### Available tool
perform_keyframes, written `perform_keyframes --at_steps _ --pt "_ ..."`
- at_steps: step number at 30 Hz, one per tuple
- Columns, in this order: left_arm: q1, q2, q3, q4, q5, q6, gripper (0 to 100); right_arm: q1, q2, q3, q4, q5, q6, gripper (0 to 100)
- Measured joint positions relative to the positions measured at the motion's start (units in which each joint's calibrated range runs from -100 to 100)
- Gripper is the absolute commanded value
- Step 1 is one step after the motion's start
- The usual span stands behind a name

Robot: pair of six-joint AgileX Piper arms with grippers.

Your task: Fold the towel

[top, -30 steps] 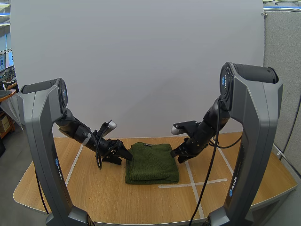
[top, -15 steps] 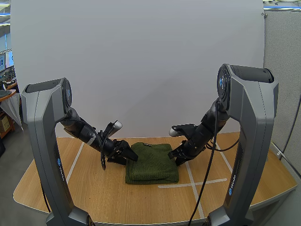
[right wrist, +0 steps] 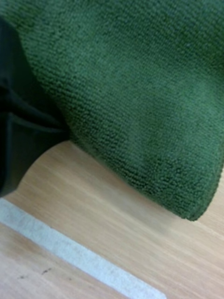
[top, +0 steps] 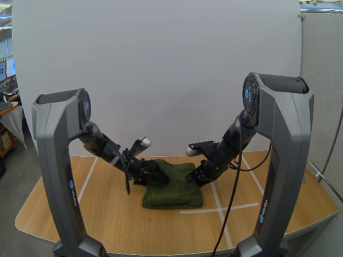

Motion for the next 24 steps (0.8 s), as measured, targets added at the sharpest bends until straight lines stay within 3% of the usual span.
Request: perform_keyframes --at_steps 8,22,24 --pt "-2.61 0.0 0.0 -3.7 -0.4 1.4 100 0.0 0.0 0.0 0.0 0.0 -0.2 0" --pt "-5.22 2.7 -0.1 -8.6 -2.1 2.2 99 0.0 0.0 0.0 0.0 0.0 -0.2 0" --pt "-5.22 3.1 -0.2 -9.1 -1.5 2.2 78 0.0 0.0 0.0 0.0 0.0 -0.2 0"
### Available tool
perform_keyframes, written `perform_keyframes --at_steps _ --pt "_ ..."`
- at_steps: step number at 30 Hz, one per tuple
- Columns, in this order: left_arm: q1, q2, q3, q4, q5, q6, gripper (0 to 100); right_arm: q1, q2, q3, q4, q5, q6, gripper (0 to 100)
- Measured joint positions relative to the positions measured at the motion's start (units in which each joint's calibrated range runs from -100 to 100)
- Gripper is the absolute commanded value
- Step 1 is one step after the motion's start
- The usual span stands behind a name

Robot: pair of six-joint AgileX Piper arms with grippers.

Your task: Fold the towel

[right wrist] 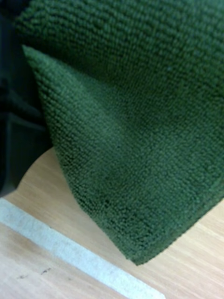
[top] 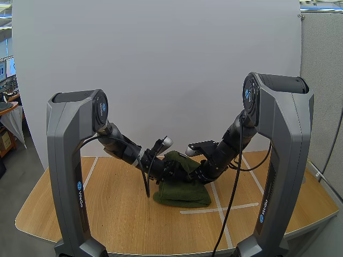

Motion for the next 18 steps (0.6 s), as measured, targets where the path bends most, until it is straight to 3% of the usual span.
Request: perform_keyframes --at_steps 4,5,18 --pt "0.00 0.3 0.0 0.0 -0.3 0.1 6 0.0 0.0 0.0 0.0 0.0 0.0 0" --pt "0.00 0.3 0.0 0.0 -0.3 0.1 0 0.0 0.0 0.0 0.0 0.0 0.0 0" --pt "0.02 0.4 -4.6 5.5 0.6 -1.3 0 0.0 -1.7 0.1 -0.6 0.4 0.8 0"
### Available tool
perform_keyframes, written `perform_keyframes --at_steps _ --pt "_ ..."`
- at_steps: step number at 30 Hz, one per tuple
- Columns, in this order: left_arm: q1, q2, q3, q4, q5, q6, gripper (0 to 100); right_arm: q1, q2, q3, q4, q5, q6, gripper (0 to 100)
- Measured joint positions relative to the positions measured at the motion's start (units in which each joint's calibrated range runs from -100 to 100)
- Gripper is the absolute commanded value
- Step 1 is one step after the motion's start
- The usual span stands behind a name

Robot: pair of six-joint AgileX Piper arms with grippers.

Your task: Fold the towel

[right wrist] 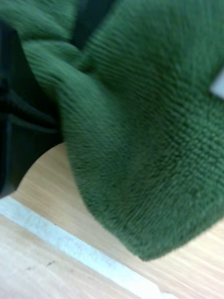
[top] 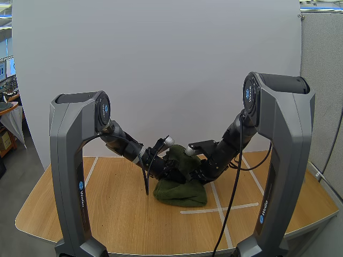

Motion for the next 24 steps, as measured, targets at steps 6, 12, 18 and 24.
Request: perform_keyframes --at_steps 6,12,18,24 --pt "2.58 -3.0 -0.4 4.1 0.3 -1.7 0 -0.6 -4.4 0.0 -0.4 2.6 0.0 0" --pt "11.64 -13.4 -3.4 16.8 -0.2 -4.2 0 -1.7 -7.6 0.0 -3.0 6.2 0.4 0" --pt "14.96 -16.8 -4.7 21.3 0.1 -4.2 0 -1.7 -7.6 0.0 -3.5 7.8 0.7 0" --pt "23.13 -19.9 -9.0 31.1 -0.2 -1.3 0 -1.7 -8.1 0.0 -3.8 10.5 2.0 0"
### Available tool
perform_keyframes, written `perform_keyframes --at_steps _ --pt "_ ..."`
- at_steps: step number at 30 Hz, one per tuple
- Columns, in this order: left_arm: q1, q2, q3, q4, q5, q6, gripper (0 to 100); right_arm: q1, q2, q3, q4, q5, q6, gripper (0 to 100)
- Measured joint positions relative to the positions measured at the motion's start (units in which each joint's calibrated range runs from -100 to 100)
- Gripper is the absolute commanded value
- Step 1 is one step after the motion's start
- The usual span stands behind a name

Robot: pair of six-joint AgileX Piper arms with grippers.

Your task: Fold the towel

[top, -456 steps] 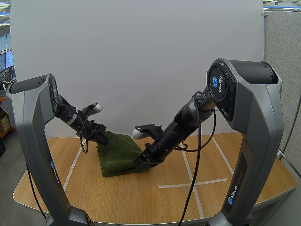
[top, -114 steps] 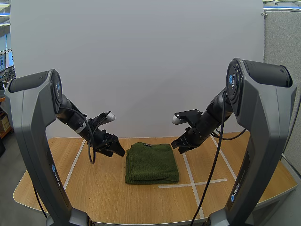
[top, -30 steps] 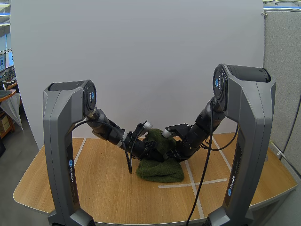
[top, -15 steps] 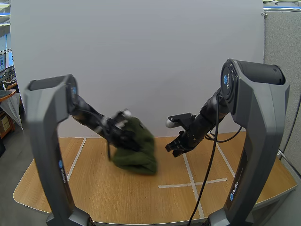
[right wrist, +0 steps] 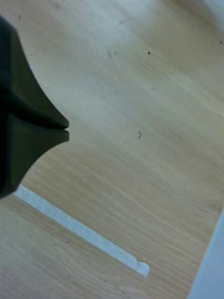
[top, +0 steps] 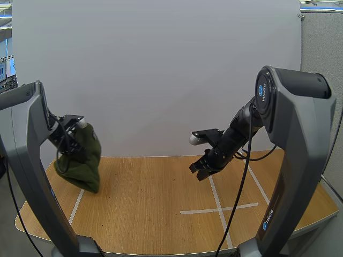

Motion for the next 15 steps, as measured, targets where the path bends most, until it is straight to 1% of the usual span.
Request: perform_keyframes --at_steps 1,2,3,4,5,6,7,8,10,15 --pt "0.84 0.0 -0.1 0.6 0.1 1.6 0 0.0 -0.8 0.0 -0.1 1.4 0.4 0" --pt "1.92 0.0 -0.5 0.9 0.1 1.6 0 0.0 -2.1 0.0 -0.3 2.6 0.5 0" --pt "2.53 0.0 -0.7 1.0 0.2 4.0 0 0.0 -3.2 0.0 -0.4 3.0 0.6 0" --pt "3.26 0.0 -1.0 1.1 0.2 4.7 0 0.0 -4.2 0.0 -0.4 3.2 0.6 0" --pt "5.30 0.3 -2.3 1.5 1.1 7.4 0 0.0 -7.1 0.0 -0.4 4.5 1.1 0" --pt "6.48 1.4 -4.4 2.4 1.3 8.3 0 0.0 -12.1 0.0 -0.5 8.1 2.0 0" --pt "7.19 3.2 -6.5 3.1 1.5 9.0 0 0.0 -13.2 0.0 -0.5 9.2 2.2 0" --pt "7.69 5.5 -8.6 3.7 1.3 10.0 0 0.0 -16.4 0.0 -0.6 12.0 2.9 0" --pt "7.95 8.0 -10.2 4.0 1.1 10.7 0 0.0 -18.7 0.0 -0.9 14.9 3.7 0" --pt "8.02 15.1 -14.9 3.9 1.1 11.8 0 0.0 -27.1 0.0 -3.4 18.8 7.1 0"
